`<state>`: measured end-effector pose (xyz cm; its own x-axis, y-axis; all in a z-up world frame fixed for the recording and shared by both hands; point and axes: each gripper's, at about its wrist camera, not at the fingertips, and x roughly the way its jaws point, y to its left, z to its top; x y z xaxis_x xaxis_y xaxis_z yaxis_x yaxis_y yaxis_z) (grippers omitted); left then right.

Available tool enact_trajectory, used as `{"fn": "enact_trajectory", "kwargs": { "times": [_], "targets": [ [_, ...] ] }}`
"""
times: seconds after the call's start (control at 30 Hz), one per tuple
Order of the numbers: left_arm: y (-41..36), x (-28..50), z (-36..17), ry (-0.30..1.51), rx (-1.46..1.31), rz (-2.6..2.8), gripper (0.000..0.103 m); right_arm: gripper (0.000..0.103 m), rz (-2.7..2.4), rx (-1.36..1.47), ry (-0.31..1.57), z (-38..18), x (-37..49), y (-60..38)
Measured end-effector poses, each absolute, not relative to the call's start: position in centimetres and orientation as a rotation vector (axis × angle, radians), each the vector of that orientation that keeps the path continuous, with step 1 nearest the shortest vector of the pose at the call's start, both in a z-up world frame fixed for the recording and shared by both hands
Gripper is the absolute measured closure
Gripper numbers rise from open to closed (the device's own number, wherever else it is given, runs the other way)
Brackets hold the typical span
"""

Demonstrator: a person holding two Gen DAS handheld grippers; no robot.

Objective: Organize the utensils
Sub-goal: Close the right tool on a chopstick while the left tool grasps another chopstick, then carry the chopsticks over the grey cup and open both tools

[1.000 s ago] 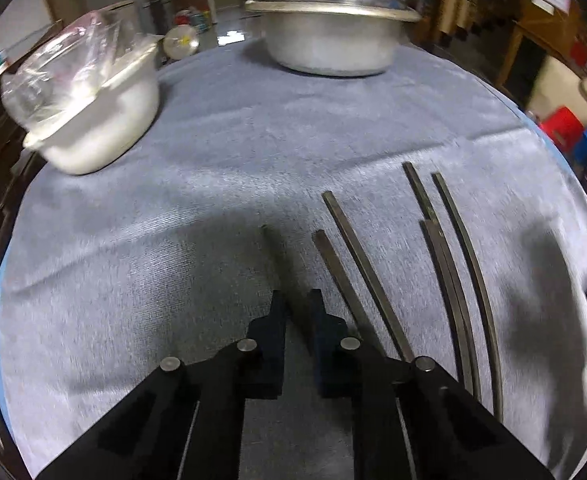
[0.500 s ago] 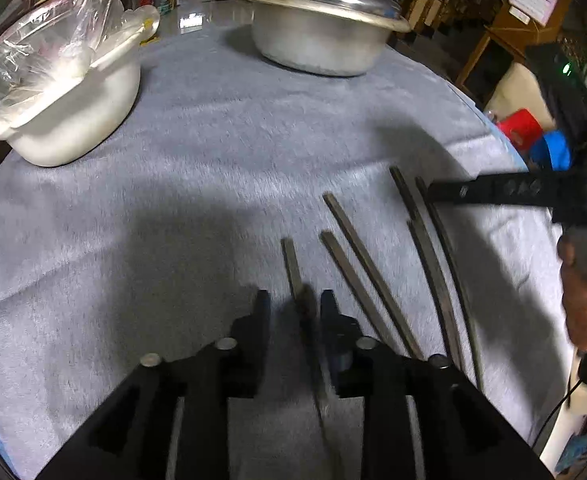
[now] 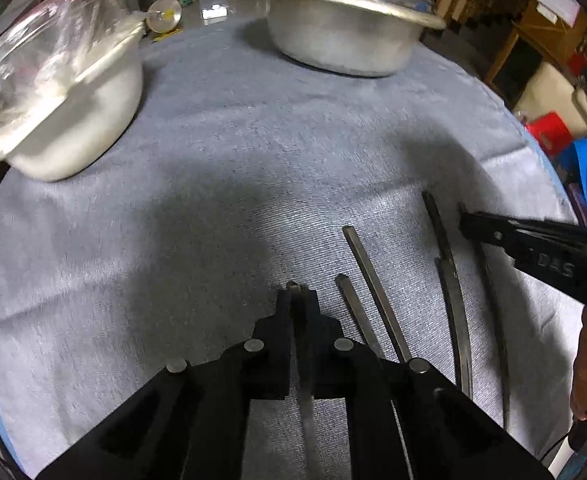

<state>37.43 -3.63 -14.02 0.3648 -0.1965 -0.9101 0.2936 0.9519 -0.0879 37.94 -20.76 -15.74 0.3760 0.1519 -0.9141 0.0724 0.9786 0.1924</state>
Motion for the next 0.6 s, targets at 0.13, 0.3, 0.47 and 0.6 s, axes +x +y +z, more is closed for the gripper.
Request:
{"fn": "enact_trajectory", "kwargs": {
  "times": [0.13,0.3,0.47,0.6],
  "targets": [
    [-2.0,36.0,-12.4,1.087,0.007,-0.292,0.098,0.097,0.103,0.268,1.093,-13.9,35.0,-22.3],
    [-0.5,31.7,-7.1,0.927,-0.066,-0.289,0.098,0.097,0.163,0.324,0.915,-9.5,30.4,-23.8],
    [0.3,25.7,-1.2,0.731,-0.091,-0.276,0.098,0.097,0.202,0.338,0.709,-5.3,24.8,-23.5],
    [0.7,20.8,2.0,0.582,-0.114,-0.253,0.098,0.097,0.178,0.28,0.543,-2.5,19.5,-22.9]
  ]
}}
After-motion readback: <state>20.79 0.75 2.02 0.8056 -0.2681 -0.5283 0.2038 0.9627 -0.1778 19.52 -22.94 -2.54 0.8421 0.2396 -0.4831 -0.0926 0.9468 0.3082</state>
